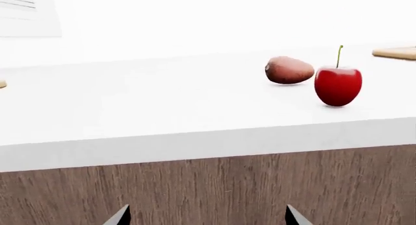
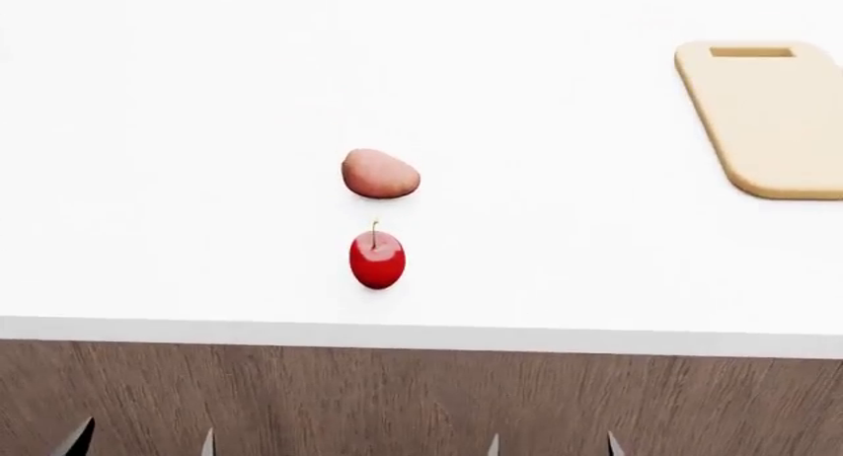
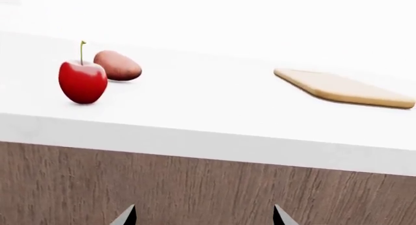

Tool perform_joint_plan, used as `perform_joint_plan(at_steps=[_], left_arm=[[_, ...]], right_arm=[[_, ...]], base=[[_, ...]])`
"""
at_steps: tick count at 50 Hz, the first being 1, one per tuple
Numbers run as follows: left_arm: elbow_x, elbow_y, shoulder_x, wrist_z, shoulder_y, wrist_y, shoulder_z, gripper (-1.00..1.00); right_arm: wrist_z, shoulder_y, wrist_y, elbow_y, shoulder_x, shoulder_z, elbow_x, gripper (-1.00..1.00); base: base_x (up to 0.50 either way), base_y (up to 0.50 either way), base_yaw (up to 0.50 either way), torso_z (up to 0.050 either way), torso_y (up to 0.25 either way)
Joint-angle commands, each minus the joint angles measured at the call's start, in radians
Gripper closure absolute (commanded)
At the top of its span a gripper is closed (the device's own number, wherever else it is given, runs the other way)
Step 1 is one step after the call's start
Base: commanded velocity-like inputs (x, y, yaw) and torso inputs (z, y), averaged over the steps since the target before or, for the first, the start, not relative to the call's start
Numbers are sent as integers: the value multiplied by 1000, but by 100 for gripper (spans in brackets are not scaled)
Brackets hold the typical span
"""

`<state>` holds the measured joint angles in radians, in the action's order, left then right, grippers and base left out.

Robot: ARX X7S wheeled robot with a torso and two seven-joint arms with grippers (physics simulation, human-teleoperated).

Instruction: Place the cherry and the sweet potato on separate cutting boards.

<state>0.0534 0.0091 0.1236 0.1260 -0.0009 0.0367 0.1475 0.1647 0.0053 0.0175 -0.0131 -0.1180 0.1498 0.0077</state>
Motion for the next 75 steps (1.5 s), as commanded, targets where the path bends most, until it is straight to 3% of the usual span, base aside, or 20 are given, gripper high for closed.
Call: perform_joint_plan(at_steps=[1, 7, 9, 12, 14, 20, 29, 39, 45, 65, 75], left_arm=[[37, 19, 5, 7, 2, -3, -2, -100], [72, 32, 8, -1, 8, -16, -5, -100], [139, 68, 4, -29, 14, -84, -4, -100], [89, 219, 29, -20, 2, -225, 57, -100], [101, 335, 42, -41, -57, -396, 104, -100], [261, 492, 2, -43, -252, -705, 66, -100], [334, 374, -45, -75, -496, -876, 108, -100], [340, 2, -103, -188, -715, -822, 227, -100], [350, -208, -116, -159, -809, -734, 288, -100], [406, -596, -118, -58, -974, -563, 407, -100], [640, -905, -122, -52, -1088, -381, 653, -100]], right_arm=[[6, 1, 7, 0, -8, 11, 18, -100], [12, -1, 5, -3, -13, 17, 20, -100], [14, 0, 5, -1, -14, 19, 21, -100], [20, 1, 1, -1, -16, 22, 19, -100], [21, 3, -1, 2, -17, 25, 19, -100], [23, 1, 0, 3, -22, 26, 30, -100], [24, 7, -6, 15, -26, 35, 40, -100], [24, 14, -18, 27, -32, 46, 49, -100], [28, 13, -19, 23, -36, 48, 54, -100], [38, 13, -22, 25, -45, 57, 72, -100], [42, 13, -25, 26, -49, 62, 78, -100]], base=[[0, 0, 0, 0, 0], [0, 0, 0, 0, 0], [0, 0, 0, 0, 0], [0, 0, 0, 0, 0], [0, 0, 0, 0, 0], [0, 0, 0, 0, 0], [0, 0, 0, 0, 0], [0, 0, 0, 0, 0], [0, 0, 0, 0, 0], [0, 0, 0, 0, 0], [0, 0, 0, 0, 0]])
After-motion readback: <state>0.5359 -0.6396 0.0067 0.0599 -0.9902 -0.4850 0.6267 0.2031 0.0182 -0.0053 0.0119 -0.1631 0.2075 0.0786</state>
